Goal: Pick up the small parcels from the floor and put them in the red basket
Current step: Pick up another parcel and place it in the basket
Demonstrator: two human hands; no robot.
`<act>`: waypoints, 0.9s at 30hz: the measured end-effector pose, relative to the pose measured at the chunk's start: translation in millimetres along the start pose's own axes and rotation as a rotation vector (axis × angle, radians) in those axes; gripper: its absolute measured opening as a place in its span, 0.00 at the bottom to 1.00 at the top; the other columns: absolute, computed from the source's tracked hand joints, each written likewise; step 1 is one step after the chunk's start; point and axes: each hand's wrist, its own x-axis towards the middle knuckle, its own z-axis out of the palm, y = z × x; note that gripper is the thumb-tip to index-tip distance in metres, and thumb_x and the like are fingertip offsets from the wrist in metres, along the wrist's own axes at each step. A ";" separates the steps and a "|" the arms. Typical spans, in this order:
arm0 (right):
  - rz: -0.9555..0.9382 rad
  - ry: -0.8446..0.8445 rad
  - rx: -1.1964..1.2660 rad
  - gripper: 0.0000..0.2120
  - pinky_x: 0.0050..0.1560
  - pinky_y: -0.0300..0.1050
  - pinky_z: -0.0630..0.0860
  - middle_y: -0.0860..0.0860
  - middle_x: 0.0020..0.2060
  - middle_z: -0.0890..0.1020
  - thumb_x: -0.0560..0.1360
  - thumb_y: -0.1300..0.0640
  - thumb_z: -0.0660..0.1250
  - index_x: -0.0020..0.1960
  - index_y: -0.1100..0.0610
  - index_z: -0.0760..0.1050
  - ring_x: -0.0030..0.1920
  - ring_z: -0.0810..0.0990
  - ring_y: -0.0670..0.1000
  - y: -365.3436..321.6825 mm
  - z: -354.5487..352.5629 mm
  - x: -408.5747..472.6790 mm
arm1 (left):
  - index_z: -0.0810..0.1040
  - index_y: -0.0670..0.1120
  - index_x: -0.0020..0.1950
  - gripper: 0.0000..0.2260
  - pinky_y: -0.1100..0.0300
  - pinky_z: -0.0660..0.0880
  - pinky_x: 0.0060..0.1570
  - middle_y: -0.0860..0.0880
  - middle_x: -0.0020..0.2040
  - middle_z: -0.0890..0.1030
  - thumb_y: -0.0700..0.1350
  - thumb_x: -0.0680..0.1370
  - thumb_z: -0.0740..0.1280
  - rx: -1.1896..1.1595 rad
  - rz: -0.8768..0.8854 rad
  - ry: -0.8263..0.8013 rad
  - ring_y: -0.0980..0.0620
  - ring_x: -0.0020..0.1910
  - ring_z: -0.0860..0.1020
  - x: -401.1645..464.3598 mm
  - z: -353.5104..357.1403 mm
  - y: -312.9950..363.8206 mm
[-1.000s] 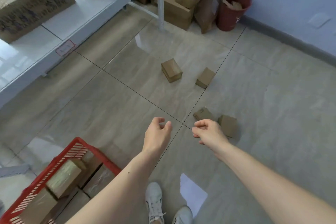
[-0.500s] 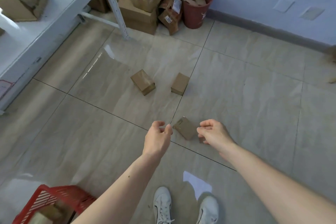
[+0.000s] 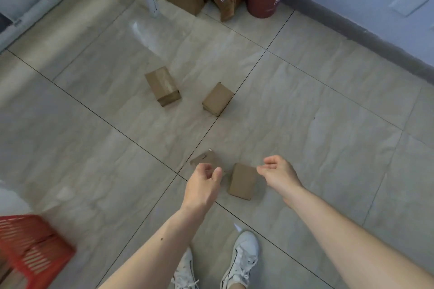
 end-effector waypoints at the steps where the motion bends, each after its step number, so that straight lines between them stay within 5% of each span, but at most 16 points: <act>1: 0.005 -0.006 -0.020 0.15 0.57 0.48 0.74 0.54 0.50 0.79 0.74 0.59 0.69 0.59 0.60 0.73 0.49 0.78 0.53 7.2 -0.3 11.9 | 0.75 0.46 0.62 0.18 0.49 0.75 0.59 0.48 0.55 0.81 0.54 0.76 0.62 0.002 -0.012 -0.003 0.47 0.55 0.79 7.5 11.1 -5.3; 11: 0.045 -0.086 -0.248 0.25 0.61 0.42 0.67 0.54 0.70 0.70 0.76 0.53 0.67 0.71 0.55 0.67 0.66 0.73 0.54 87.7 38.6 129.2 | 0.74 0.45 0.63 0.17 0.47 0.75 0.60 0.46 0.61 0.78 0.52 0.78 0.62 -0.003 -0.188 -0.087 0.44 0.60 0.76 120.6 107.7 -93.3; 18: 0.033 -0.206 -0.305 0.26 0.71 0.47 0.64 0.51 0.77 0.59 0.79 0.51 0.62 0.75 0.49 0.62 0.73 0.66 0.54 133.1 78.1 207.0 | 0.52 0.56 0.78 0.28 0.45 0.78 0.55 0.48 0.73 0.67 0.55 0.80 0.59 0.070 -0.370 -0.316 0.43 0.65 0.71 186.6 161.3 -141.5; 27: 0.085 -0.124 -0.223 0.22 0.67 0.49 0.70 0.54 0.71 0.71 0.79 0.53 0.61 0.72 0.55 0.68 0.68 0.71 0.55 142.7 81.2 221.9 | 0.64 0.48 0.74 0.21 0.51 0.74 0.52 0.47 0.64 0.73 0.50 0.81 0.60 -0.005 -0.332 -0.328 0.42 0.60 0.74 198.9 181.8 -141.7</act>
